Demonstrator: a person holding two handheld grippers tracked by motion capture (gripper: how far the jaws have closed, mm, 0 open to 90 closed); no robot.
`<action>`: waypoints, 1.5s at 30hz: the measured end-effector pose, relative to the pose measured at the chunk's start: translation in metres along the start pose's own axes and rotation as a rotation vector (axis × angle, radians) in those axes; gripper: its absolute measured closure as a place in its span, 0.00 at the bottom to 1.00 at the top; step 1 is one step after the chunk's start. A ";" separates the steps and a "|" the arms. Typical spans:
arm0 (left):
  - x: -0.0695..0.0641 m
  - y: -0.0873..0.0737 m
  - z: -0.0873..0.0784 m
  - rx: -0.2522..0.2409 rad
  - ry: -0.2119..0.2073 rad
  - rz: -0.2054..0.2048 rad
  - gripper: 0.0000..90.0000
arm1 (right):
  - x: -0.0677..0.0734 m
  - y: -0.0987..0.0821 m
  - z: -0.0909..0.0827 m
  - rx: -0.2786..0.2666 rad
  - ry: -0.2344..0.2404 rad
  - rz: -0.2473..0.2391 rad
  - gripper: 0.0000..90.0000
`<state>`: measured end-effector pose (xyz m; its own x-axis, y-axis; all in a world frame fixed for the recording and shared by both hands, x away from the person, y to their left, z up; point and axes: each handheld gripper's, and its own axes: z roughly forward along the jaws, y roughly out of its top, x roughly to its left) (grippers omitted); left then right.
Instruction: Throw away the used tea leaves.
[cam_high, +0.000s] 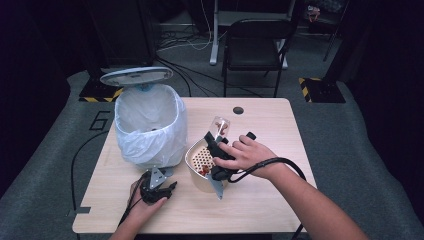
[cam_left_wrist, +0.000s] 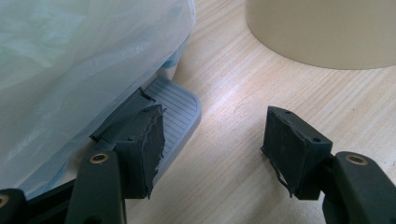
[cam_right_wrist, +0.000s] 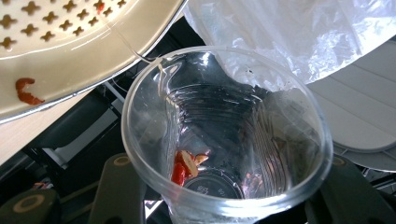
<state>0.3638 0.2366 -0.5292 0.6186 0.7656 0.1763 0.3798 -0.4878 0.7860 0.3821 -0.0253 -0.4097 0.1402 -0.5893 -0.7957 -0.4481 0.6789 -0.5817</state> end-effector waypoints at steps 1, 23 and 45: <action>0.000 0.000 0.000 0.000 0.000 0.000 0.42 | 0.000 0.000 0.000 -0.001 0.001 -0.010 0.54; 0.002 0.000 -0.001 0.015 0.004 0.025 0.42 | -0.011 -0.006 0.000 -0.051 0.033 -0.007 0.53; 0.001 0.000 -0.001 0.012 -0.003 0.009 0.42 | -0.039 -0.068 0.011 -0.231 0.333 0.947 0.53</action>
<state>0.3640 0.2376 -0.5286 0.6238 0.7602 0.1814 0.3824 -0.4994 0.7774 0.4164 -0.0433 -0.3410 -0.5950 0.0286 -0.8032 -0.4107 0.8482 0.3344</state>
